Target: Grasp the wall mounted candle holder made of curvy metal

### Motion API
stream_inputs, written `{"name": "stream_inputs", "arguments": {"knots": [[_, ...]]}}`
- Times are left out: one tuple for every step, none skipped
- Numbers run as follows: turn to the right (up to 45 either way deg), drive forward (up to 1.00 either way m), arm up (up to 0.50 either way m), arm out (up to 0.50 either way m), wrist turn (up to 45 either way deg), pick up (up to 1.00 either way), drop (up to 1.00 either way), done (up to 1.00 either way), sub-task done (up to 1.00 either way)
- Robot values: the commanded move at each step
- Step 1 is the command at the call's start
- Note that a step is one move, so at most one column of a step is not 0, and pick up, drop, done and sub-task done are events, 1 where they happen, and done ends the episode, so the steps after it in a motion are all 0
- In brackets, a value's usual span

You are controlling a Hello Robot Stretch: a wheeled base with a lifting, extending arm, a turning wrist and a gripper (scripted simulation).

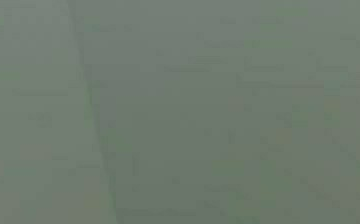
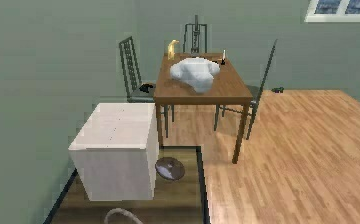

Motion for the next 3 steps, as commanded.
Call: {"name": "stream_inputs", "arguments": {"knots": [[0.0, 0.00, 0.00, 0.00, 0.0, 1.00, 0.00, 0.00, 0.00], [0.0, 0.00, 0.10, 0.00, 0.0, 0.00, 0.00, 0.00, 0.00], [0.0, 0.00, 0.00, 0.00, 0.0, 0.00, 0.00, 1.00, 0.00]]}}
